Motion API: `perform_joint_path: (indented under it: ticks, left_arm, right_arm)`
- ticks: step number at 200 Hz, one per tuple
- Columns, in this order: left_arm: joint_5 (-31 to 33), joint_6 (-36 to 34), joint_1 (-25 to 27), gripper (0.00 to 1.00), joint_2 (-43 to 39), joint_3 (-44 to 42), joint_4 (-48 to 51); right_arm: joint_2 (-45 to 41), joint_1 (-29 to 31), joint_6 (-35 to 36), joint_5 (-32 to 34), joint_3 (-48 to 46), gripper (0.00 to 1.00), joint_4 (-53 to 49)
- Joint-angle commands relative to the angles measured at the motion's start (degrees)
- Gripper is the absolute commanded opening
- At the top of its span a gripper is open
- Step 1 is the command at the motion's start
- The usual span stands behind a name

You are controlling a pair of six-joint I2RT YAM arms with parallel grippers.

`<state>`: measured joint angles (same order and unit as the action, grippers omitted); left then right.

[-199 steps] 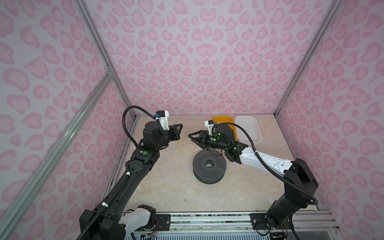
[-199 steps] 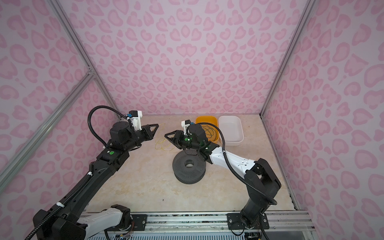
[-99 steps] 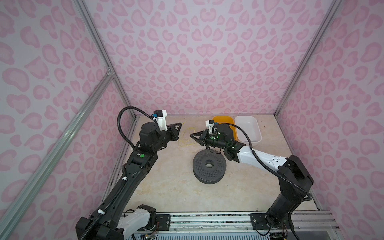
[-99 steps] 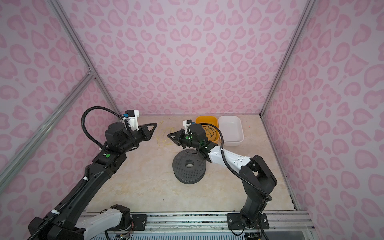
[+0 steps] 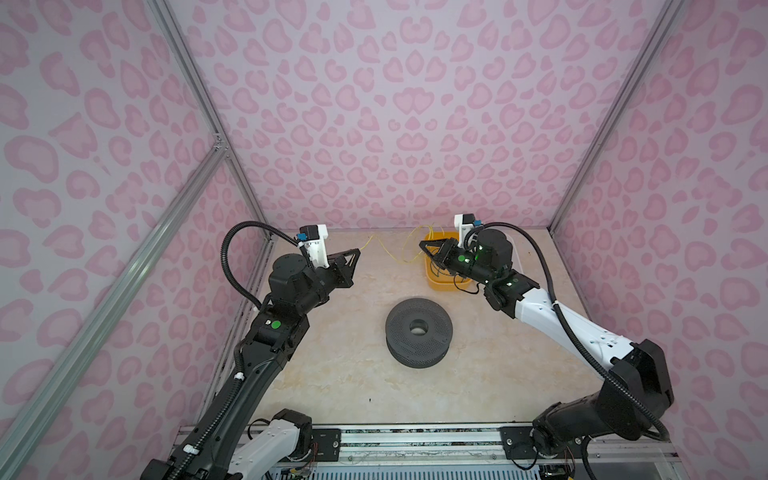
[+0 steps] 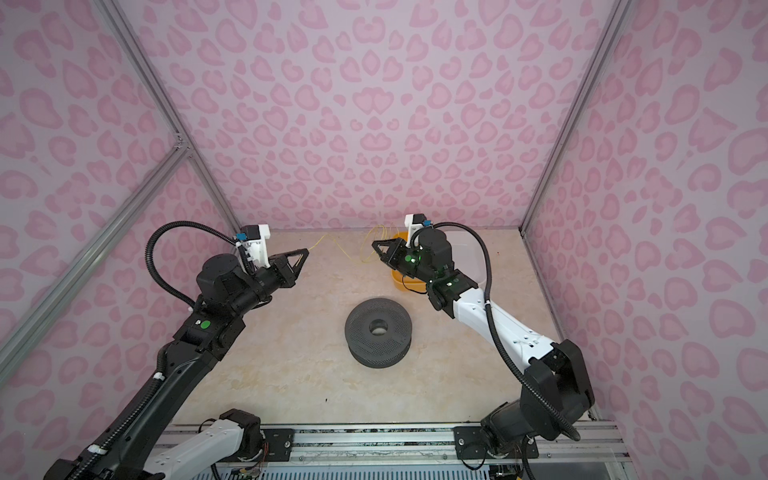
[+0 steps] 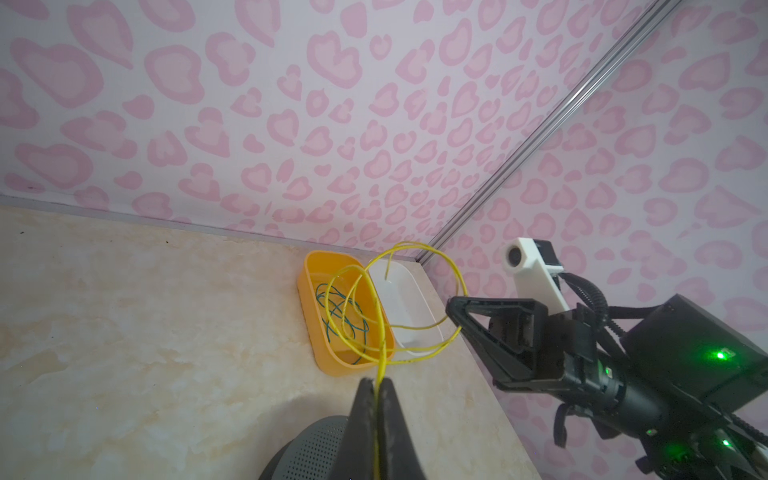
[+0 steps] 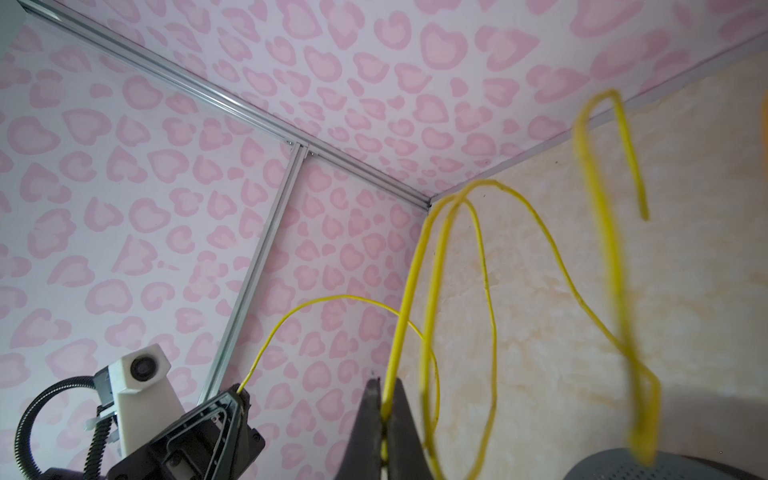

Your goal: Wrap the cables

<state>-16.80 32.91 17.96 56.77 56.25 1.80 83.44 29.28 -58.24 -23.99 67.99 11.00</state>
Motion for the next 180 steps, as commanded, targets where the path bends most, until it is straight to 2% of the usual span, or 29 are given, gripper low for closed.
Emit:
perform_joint_path:
  ticks: [1, 28, 108, 144, 180]
  left_arm:
    - [-1.1, -0.9, 0.0, 0.04, -1.6, -2.3, 1.2]
    - [-2.2, -0.7, 0.0, 0.04, -3.0, -5.5, 1.8]
    - [-13.2, -2.3, 0.1, 0.04, -2.6, -10.4, 5.4]
    - [-12.2, -2.8, 0.7, 0.04, -2.3, -12.9, 6.2]
    - [-8.4, -3.0, 1.2, 0.04, -3.1, -15.2, 6.5]
  right_arm:
    - [-2.3, -3.3, 5.4, 3.1, 0.4, 0.00, -1.4]
    - [-5.2, -6.7, 6.6, 5.3, 1.4, 0.00, -0.8]
    - [-6.5, -15.3, 4.5, 4.2, 4.0, 0.00, 2.3]
    - [-6.6, -18.2, 1.9, 2.6, 4.3, 0.00, 4.4]
    - [-7.3, -18.9, 1.7, 2.8, 3.9, 0.00, 4.8]
